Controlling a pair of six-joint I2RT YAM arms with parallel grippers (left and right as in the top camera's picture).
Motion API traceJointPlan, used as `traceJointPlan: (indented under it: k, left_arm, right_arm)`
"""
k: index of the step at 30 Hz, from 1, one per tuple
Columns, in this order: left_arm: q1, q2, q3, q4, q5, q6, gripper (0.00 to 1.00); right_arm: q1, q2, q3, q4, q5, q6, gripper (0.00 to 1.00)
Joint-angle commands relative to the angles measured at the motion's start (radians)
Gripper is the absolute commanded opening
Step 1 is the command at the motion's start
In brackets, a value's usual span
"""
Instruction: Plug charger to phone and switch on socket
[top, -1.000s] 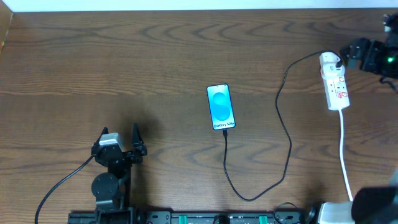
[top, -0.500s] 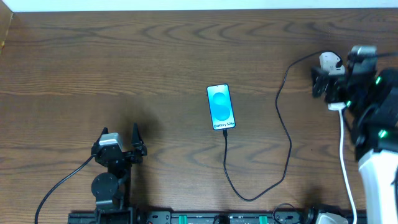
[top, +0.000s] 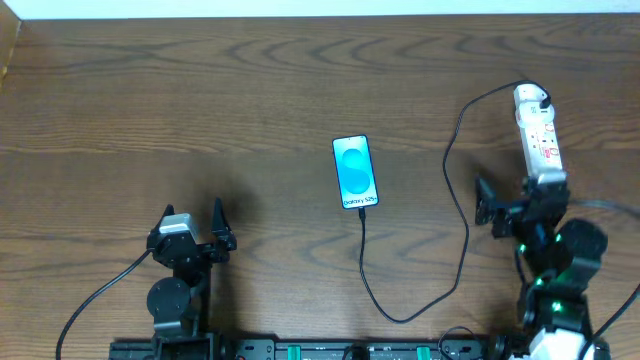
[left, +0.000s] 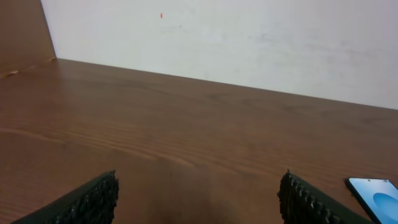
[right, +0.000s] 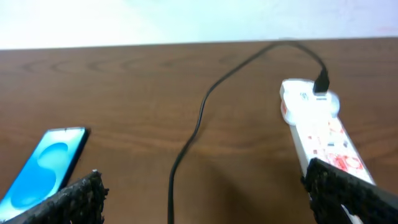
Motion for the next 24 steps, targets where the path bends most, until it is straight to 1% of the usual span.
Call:
traceJointPlan:
  k: [1,6,8,16,24]
  left_arm:
    - [0.003,-0.005,-0.014,-0.04,0.01,0.003,0.82]
    - [0.003,-0.005,-0.014,-0.04,0.01,0.003,0.82]
    - [0.003,-0.005,-0.014,-0.04,0.01,0.003,0.82]
    - [0.003,-0.005,-0.014,-0.04,0.01,0.003,0.82]
    - [0.003,-0.005,-0.014,-0.04,0.01,0.003,0.83]
  right_arm:
    - [0.005,-0.079,-0.095,0.042,0.002,-0.002,0.99]
    - [0.005,-0.192,-0.199,0.055,0.005,-0.003,0.99]
    - [0.007,-0.233,-0.196,0.002,0.023,-0.002,0.99]
    - [0.007,-0.383,-0.196,-0.094,0.053,-0.005,0.99]
    - [0.01,-0.575,-0.196,-0.245,0.073,-0.005,0.99]
